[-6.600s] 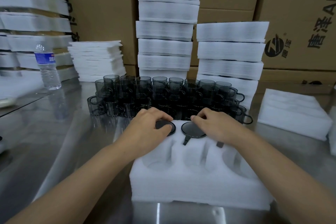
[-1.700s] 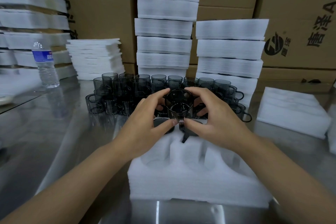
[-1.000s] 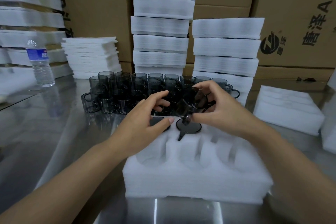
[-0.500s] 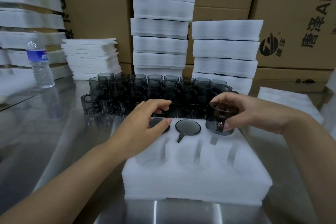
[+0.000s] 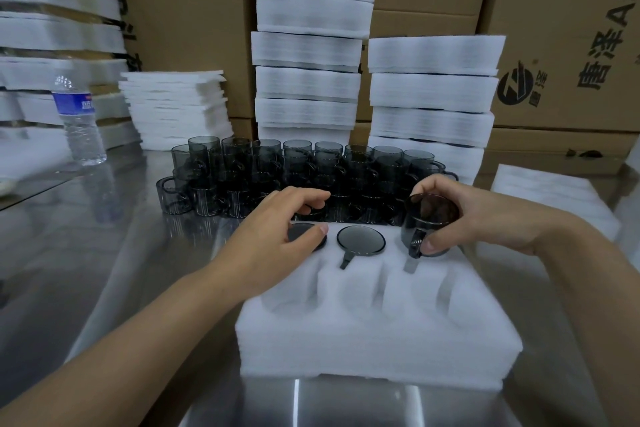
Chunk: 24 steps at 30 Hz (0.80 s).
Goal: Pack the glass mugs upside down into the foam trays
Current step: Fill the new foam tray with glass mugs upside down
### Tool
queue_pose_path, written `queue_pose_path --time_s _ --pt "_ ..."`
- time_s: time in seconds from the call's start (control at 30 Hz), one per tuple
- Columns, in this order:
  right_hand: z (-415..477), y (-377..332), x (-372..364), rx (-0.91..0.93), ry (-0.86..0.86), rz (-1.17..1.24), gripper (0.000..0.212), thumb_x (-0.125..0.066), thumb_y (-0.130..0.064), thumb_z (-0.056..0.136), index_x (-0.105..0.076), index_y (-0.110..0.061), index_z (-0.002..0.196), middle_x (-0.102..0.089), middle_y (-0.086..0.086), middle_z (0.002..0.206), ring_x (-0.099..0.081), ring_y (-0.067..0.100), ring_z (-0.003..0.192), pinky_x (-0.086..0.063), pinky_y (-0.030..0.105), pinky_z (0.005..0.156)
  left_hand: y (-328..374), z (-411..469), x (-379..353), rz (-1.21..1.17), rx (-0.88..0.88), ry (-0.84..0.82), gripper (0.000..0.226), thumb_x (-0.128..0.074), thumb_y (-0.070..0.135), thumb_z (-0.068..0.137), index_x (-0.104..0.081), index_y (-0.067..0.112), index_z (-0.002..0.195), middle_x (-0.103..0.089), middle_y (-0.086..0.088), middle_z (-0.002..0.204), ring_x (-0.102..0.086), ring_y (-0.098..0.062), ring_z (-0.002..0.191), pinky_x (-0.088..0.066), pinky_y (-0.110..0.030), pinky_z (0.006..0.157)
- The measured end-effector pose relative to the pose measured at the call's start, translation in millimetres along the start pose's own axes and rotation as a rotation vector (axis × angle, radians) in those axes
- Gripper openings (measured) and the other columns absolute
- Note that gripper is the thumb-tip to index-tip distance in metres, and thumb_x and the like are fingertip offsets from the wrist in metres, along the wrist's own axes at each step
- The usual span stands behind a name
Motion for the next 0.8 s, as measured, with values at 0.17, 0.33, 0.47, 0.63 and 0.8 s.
queue_pose_path --time_s 0.17,0.33,0.47,0.63,0.8 --pt "-1.6 -0.6 1.0 -0.013 -0.055 0.003 0.060 -0.087 -0.029 0.046 -0.060 -0.038 0.099 -0.068 -0.006 0.088 -0.064 0.008 0.081 -0.049 0.023 0.070 0.8 -0.1 0.4 0.009 -0.005 0.003 0.036 -0.056 0.031 0.089 -0.052 0.037 0.125 -0.053 0.028 0.112 -0.045 0.008 0.109 -0.037 -0.012 0.077" --pt "0.2 -1.4 -4.6 -0.043 -0.035 -0.010 0.064 -0.088 -0.036 0.042 -0.059 -0.037 0.100 -0.063 -0.002 0.090 -0.057 0.019 0.080 -0.044 0.047 0.076 1.7 -0.3 0.7 0.007 -0.007 -0.002 0.037 -0.056 0.031 0.089 -0.052 0.035 0.125 -0.053 0.026 0.113 -0.044 0.007 0.109 -0.035 -0.007 0.077" --pt "-1.8 -3.7 -9.4 -0.085 -0.044 -0.075 0.070 -0.087 -0.041 0.039 -0.057 -0.037 0.103 -0.064 0.007 0.101 -0.057 0.022 0.086 -0.044 0.054 0.081 2.4 -0.6 1.0 0.004 -0.004 -0.005 0.037 -0.056 0.031 0.088 -0.053 0.035 0.125 -0.053 0.026 0.113 -0.045 0.006 0.110 -0.036 -0.010 0.079" --pt "-4.9 -4.9 -6.2 -0.125 -0.062 -0.131 0.076 -0.085 -0.045 0.040 -0.056 -0.040 0.110 -0.060 -0.003 0.112 -0.059 0.025 0.100 -0.043 0.057 0.091 1.7 0.1 0.6 0.004 -0.003 -0.006 0.036 -0.056 0.030 0.089 -0.052 0.035 0.125 -0.053 0.026 0.113 -0.045 0.007 0.110 -0.036 -0.011 0.079" --pt "-5.5 -7.1 -6.2 -0.127 -0.060 -0.139 0.073 -0.081 -0.050 0.044 -0.058 -0.041 0.112 -0.058 -0.005 0.115 -0.057 0.025 0.108 -0.043 0.051 0.096 1.1 0.4 0.6 0.009 -0.004 -0.005 0.036 -0.057 0.030 0.089 -0.052 0.036 0.125 -0.053 0.027 0.112 -0.044 0.008 0.110 -0.038 -0.013 0.079"
Point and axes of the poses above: each hand's wrist, its own z-axis towards the middle knuckle, its own x-axis out of the back of the hand, y = z × x, the point moved 1 cm from there along z, towards the middle knuckle
